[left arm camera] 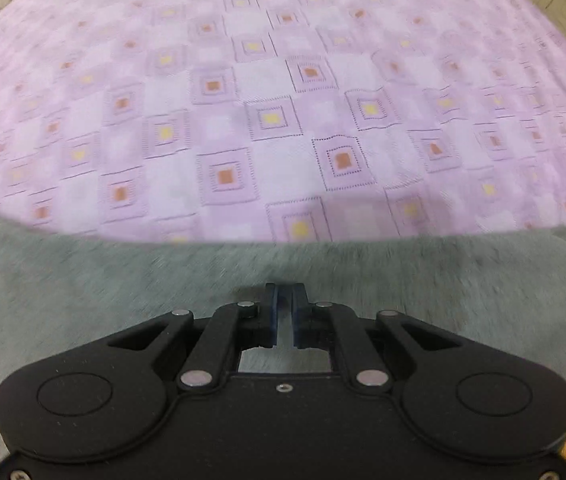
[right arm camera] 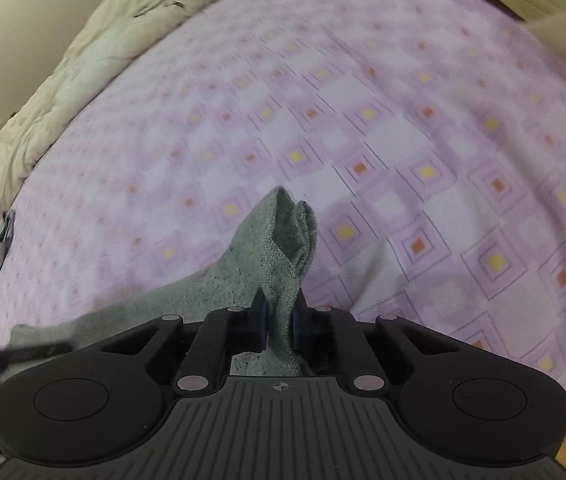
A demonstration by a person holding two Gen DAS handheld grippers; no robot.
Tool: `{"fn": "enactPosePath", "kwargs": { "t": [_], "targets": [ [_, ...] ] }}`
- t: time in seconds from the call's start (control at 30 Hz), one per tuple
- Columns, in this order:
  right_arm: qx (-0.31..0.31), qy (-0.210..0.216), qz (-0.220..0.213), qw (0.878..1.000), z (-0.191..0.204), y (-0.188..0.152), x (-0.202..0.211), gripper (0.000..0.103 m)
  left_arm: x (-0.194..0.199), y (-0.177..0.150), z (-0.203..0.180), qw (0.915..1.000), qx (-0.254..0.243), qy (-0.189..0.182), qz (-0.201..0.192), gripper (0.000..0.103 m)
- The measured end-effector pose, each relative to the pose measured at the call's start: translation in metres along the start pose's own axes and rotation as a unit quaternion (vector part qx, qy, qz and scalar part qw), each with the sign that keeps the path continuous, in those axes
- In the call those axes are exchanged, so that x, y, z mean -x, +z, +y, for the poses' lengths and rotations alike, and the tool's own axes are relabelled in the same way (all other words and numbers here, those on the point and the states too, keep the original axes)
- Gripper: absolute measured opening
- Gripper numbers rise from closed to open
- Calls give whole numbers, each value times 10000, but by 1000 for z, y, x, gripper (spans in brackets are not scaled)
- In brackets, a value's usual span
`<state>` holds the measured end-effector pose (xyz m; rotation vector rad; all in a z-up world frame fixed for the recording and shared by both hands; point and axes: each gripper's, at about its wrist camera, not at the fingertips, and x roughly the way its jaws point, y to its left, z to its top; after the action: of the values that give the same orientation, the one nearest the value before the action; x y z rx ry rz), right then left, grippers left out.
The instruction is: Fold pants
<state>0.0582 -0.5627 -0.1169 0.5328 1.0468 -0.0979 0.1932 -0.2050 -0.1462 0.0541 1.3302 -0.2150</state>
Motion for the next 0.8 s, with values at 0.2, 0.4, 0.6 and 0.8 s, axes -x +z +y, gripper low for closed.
{"fn": "enactPosePath", "kwargs": {
  "t": [0.2, 0.4, 0.6, 0.8],
  "targets": [
    [68, -33, -77, 9999, 10, 1, 16, 11, -4, 13, -12, 9997, 183, 102, -112, 10],
    [54, 20, -159, 9999, 24, 4, 21, 11, 36, -39, -19, 9994, -138, -207, -226, 10],
    [119, -55, -203, 9997, 44, 7, 27, 11, 4, -102, -30, 9964, -572, -176, 606, 10],
    [172, -226, -375, 9989, 76, 1, 38, 11, 34, -108, -10, 9967, -724, -350, 100, 13]
  ]
}}
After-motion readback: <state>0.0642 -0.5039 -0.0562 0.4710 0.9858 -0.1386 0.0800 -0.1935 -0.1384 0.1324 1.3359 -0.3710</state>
